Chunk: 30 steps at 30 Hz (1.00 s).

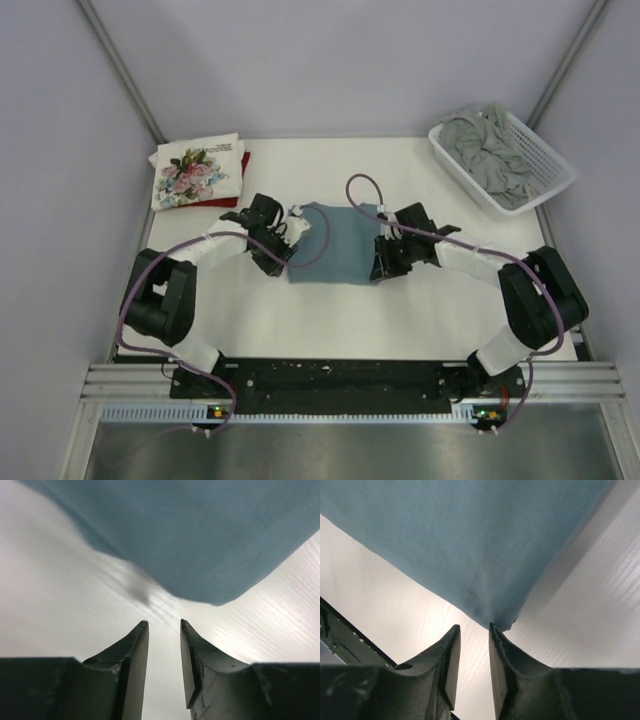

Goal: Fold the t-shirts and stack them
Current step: Put the neatly folded tshirt into the corner of the board with the left arm

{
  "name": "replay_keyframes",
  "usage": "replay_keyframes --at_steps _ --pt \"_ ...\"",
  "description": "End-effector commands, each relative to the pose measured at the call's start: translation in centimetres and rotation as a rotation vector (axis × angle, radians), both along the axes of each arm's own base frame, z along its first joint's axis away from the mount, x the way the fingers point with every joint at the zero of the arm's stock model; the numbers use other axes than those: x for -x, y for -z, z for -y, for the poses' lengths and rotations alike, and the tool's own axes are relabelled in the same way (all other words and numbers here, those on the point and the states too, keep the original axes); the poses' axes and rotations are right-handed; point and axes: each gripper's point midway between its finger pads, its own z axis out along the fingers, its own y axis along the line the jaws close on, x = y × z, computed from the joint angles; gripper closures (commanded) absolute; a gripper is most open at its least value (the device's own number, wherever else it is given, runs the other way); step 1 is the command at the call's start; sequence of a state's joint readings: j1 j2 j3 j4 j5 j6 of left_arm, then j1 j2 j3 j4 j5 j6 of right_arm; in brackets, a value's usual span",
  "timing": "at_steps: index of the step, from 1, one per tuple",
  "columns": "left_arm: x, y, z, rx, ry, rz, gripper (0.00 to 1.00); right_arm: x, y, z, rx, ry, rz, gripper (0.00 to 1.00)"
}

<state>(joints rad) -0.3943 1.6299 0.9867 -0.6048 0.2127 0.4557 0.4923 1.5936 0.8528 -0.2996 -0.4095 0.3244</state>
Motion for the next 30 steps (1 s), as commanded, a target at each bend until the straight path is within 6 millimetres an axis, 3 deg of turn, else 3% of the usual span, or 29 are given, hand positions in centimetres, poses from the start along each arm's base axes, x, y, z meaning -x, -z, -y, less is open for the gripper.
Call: replay_keyframes --at_steps 1,2,5,7,10,21,24,27,29,30 --pt "-5.7 -7.6 -0.6 0.114 -0.142 0.213 0.58 -3.1 -6.2 0.5 -0.025 0.046 0.171 0.67" --pt "-7.1 -8.4 -0.7 0.142 -0.206 0.237 0.54 -3.5 -6.5 0.8 -0.025 0.064 0.179 0.58" --pt "-9.3 -8.9 0.3 0.254 -0.338 0.198 0.49 -4.9 -7.4 1.8 -0.038 0.115 0.195 0.47" --pt "-9.8 -8.4 1.7 0.321 -0.393 0.131 0.43 -5.5 -7.9 2.1 -0.039 0.130 0.208 0.42" --pt "-10.0 -7.2 3.4 0.401 -0.431 0.054 0.24 -6.3 -8.1 2.6 -0.013 0.142 0.230 0.33" --pt "-10.6 -1.0 3.8 0.395 -0.647 -0.115 0.23 -7.1 -8.2 3.7 0.025 0.148 0.247 0.30" --pt "-8.6 1.4 6.2 0.478 -0.634 -0.318 0.35 -7.4 -8.2 4.2 0.055 0.158 0.258 0.30" --pt "-6.8 3.0 8.0 0.540 -0.631 -0.516 0.55 -7.5 -8.4 4.7 0.081 0.160 0.259 0.30" --pt "-6.5 3.6 7.9 0.549 -0.642 -0.558 0.80 -7.5 -8.8 4.9 0.087 0.163 0.272 0.30" --pt "-6.7 3.6 7.7 0.564 -0.653 -0.568 0.99 -7.5 -8.9 4.9 0.090 0.167 0.274 0.29"
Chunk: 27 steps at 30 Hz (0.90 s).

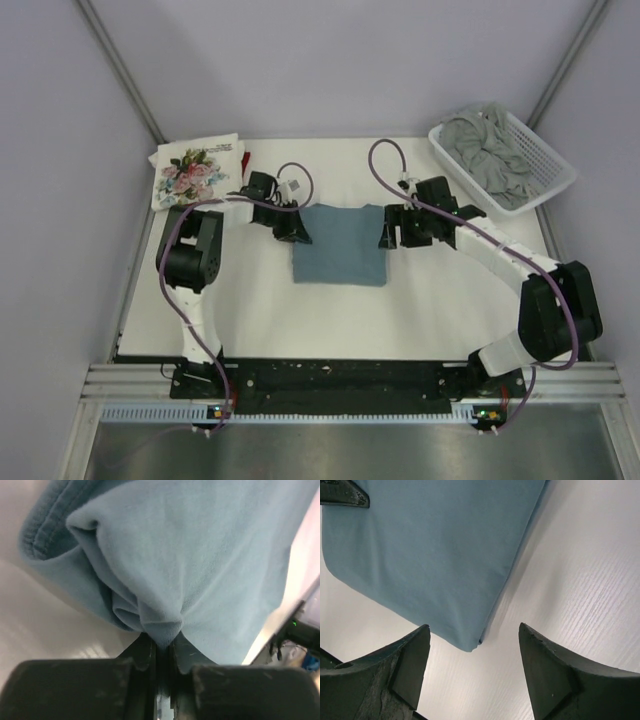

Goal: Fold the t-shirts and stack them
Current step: Put the neatly folded tshirt into the corner of the board with the left arm

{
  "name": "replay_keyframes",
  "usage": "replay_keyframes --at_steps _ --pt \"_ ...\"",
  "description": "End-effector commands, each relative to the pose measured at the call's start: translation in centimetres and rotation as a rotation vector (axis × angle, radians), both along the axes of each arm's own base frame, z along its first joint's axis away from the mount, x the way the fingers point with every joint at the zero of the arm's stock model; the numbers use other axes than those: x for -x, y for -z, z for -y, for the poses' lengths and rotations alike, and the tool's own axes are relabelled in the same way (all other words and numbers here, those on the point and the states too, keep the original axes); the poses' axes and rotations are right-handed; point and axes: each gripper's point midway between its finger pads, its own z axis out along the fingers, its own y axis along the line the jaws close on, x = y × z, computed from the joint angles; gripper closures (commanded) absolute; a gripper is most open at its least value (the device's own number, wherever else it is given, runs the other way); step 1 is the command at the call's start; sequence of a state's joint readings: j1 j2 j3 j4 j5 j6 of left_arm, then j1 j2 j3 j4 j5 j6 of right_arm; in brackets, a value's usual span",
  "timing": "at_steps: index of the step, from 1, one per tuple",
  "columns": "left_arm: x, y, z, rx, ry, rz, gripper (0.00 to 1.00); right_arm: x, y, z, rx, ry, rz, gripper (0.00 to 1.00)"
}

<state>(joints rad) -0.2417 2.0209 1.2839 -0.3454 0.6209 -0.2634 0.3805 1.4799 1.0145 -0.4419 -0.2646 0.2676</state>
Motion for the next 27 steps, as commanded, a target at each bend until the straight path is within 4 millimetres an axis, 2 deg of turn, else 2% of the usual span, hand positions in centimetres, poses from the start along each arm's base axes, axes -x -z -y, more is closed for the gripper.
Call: replay_keyframes --at_steps 1,5,6,12,15,21,22,27 --pt "3.2 3.0 0.4 0.105 -0.013 -0.232 1.00 -1.5 -2.4 1.0 0.025 0.025 0.081 0.29" --pt "0.9 0.6 -1.4 0.111 -0.049 -0.137 1.00 -1.7 -3.3 1.4 0.026 0.035 0.108 0.26" --pt "0.3 -0.1 -1.9 0.091 -0.047 -0.095 1.00 -1.7 -3.4 1.5 0.031 0.034 0.116 0.18" --pt "-2.3 -3.2 -6.1 -0.034 -0.049 0.086 1.00 -1.8 -4.2 2.0 0.052 0.040 0.144 0.16" --pt "-4.2 -4.4 -8.8 -0.135 -0.048 0.169 1.00 -1.7 -3.9 2.4 0.076 0.046 0.140 0.15" --pt "-8.3 -6.8 -12.0 -0.335 0.015 0.333 1.00 -1.5 -3.6 2.9 0.102 0.049 0.128 0.14" --pt "-9.2 -7.4 -12.5 -0.364 0.020 0.354 1.00 -1.4 -3.5 2.9 0.107 0.045 0.126 0.01" --pt "-12.8 -10.8 -15.8 -0.532 -0.029 0.449 1.00 -1.6 -2.7 4.0 0.162 0.076 0.113 0.01"
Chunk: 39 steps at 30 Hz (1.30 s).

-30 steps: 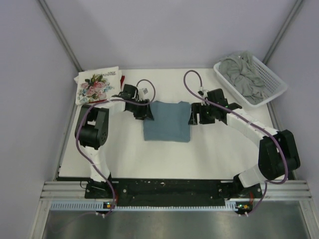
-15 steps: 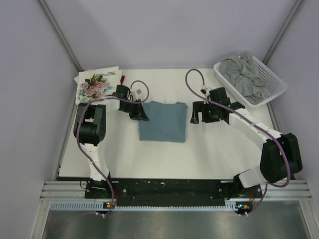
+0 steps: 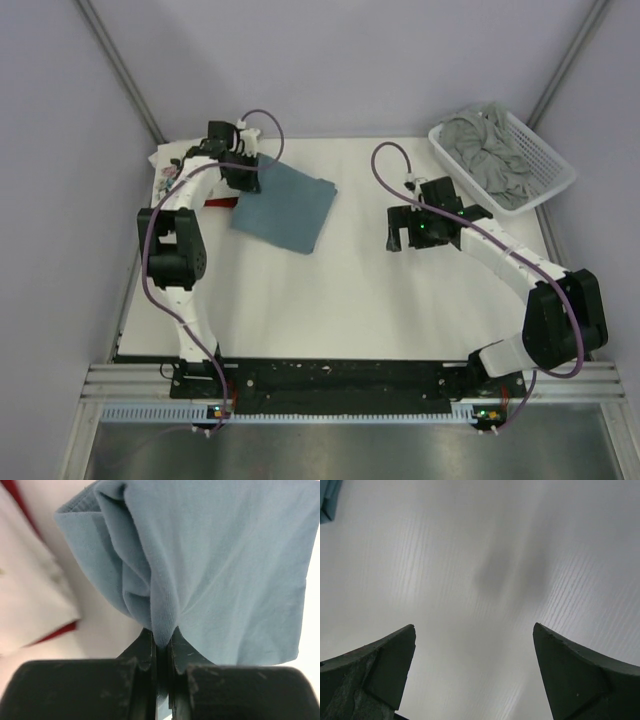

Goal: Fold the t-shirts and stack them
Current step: Put the neatly folded tshirt into the corner of the board with the left arm

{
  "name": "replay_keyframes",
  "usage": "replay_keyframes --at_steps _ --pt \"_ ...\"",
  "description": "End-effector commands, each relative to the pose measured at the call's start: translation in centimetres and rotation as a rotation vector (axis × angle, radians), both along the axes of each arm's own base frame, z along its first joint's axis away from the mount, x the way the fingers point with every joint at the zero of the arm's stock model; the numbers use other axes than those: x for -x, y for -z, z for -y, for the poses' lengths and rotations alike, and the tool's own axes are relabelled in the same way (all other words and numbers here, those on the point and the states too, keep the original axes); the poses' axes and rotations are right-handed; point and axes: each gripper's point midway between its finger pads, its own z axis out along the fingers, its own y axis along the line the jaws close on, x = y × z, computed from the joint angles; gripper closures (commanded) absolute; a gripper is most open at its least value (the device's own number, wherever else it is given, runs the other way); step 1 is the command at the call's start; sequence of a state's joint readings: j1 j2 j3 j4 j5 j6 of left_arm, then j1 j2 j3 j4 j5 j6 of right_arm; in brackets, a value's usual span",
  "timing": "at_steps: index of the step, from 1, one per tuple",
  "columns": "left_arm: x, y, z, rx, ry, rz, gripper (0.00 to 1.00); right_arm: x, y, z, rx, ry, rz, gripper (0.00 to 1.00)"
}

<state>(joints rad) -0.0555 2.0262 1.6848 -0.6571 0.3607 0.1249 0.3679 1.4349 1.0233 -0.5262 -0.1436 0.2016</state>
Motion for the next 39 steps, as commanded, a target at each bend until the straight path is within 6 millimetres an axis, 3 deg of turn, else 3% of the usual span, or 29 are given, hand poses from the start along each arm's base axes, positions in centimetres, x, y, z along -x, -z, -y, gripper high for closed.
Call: replay_keyframes --at_steps 1,7,16,23,24,30,39 --pt "-3.7 -4.1 -3.9 -0.206 -0.031 0.158 1.00 -1.8 -2.3 1.3 0.046 0.047 0.082 0.01" --pt "-6.2 -7.9 -6.0 -0.319 -0.077 0.292 1.00 -1.7 -1.9 1.9 0.081 0.056 0.078 0.01" --pt "-9.0 -11.9 -9.5 -0.528 -0.117 0.377 1.00 -1.6 -1.7 2.4 0.117 0.048 0.072 0.01" --pt "-9.8 -15.6 -12.3 -0.568 -0.174 0.451 1.00 -1.4 -1.2 2.7 0.131 0.050 0.058 0.01" --pt "-9.9 -16.5 -13.6 -0.568 -0.198 0.474 1.00 -1.3 -1.1 2.7 0.133 0.049 0.057 0.01" --pt "-10.4 -19.5 -16.7 -0.609 -0.242 0.566 1.00 -1.2 -1.0 3.5 0.173 0.061 0.059 0.01" --pt "-9.7 -22.2 -18.3 -0.586 -0.303 0.633 1.00 -1.2 -0.5 3.7 0.191 0.058 0.048 0.01"
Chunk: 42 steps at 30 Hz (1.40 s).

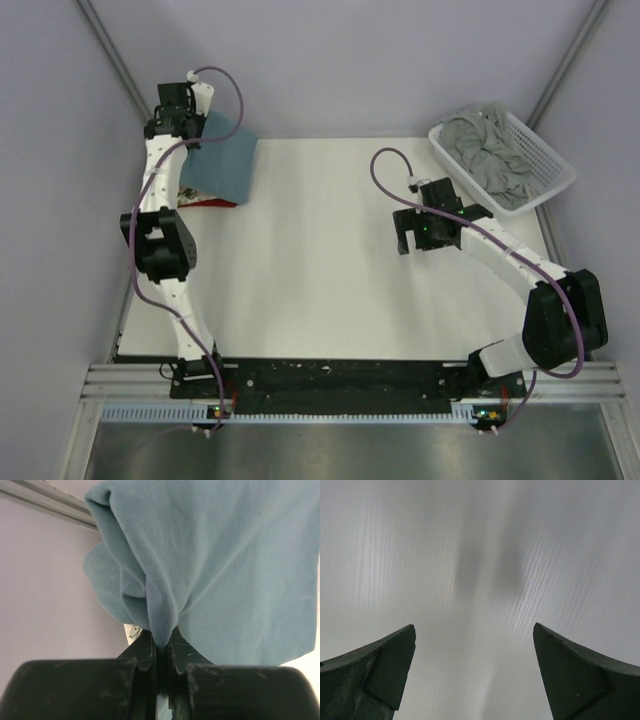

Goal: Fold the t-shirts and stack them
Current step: Put the neatly folded tshirt into the corner of the board with the left arm

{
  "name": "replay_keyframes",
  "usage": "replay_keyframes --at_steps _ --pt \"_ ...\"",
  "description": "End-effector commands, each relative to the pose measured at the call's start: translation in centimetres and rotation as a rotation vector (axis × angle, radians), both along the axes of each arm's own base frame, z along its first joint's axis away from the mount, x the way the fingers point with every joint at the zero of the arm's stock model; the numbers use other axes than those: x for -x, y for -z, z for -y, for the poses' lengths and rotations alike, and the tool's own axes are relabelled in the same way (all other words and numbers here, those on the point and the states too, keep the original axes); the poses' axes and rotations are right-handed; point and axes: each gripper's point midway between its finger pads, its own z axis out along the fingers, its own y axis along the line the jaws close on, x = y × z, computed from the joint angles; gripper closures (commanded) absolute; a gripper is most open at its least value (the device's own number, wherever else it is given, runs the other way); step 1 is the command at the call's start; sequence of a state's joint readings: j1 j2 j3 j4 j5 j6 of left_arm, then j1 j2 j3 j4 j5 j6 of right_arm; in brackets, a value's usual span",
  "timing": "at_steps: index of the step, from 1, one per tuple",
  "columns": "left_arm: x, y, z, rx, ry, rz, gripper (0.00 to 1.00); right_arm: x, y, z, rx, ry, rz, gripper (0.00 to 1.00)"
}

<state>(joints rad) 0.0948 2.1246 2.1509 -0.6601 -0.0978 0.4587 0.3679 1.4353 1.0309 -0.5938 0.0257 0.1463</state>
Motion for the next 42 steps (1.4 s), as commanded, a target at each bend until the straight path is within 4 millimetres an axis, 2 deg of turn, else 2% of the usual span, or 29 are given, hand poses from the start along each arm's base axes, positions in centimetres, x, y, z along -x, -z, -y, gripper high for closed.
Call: replay_keyframes --at_steps 1,7,11,17,21,28,29,30,35,38,40,42 --pt "-0.2 -9.5 -1.2 -0.038 -0.034 0.259 1.00 -1.2 -1.2 0.4 0.014 0.004 0.039 0.01" --pt "-0.5 -9.1 -3.7 -0.048 -0.091 0.260 1.00 -1.1 -1.2 0.7 0.029 0.004 0.039 0.01" --pt "-1.0 -6.4 -4.7 -0.060 -0.123 0.213 1.00 -1.1 -1.1 0.7 0.031 0.004 0.036 0.01" --pt "-1.9 -3.8 -7.8 -0.088 -0.202 0.201 1.00 -1.1 -1.2 0.7 0.033 -0.002 0.037 0.01" --pt "-2.5 -0.8 -9.4 -0.145 -0.240 0.149 1.00 -1.0 -1.3 0.6 0.029 -0.004 0.037 0.01" --pt "-3.0 2.0 -12.8 -0.251 -0.345 0.109 1.00 -1.0 -1.5 0.6 0.032 -0.012 0.036 0.01" --pt "-3.1 2.0 -13.2 -0.273 -0.357 0.110 0.94 -1.0 -1.5 0.6 0.030 -0.011 0.035 0.01" --pt "-3.2 2.0 -13.7 -0.293 -0.371 0.111 0.84 -1.0 -1.5 0.5 0.030 -0.016 0.037 0.01" --pt "-3.0 1.0 -15.9 -0.394 -0.469 0.127 0.17 -0.8 -1.5 0.4 0.021 -0.023 0.031 0.01" --pt "-2.7 -0.1 -15.6 -0.376 -0.474 0.147 0.01 -0.7 -1.4 0.4 0.019 -0.023 0.028 0.01" --pt "-2.5 -0.7 -14.6 -0.339 -0.443 0.160 0.01 -0.6 -1.3 0.4 0.021 -0.023 0.026 0.01" --pt "-2.0 -2.1 -13.0 -0.305 -0.398 0.186 0.01 -0.6 -1.4 0.4 0.018 -0.022 0.028 0.01"
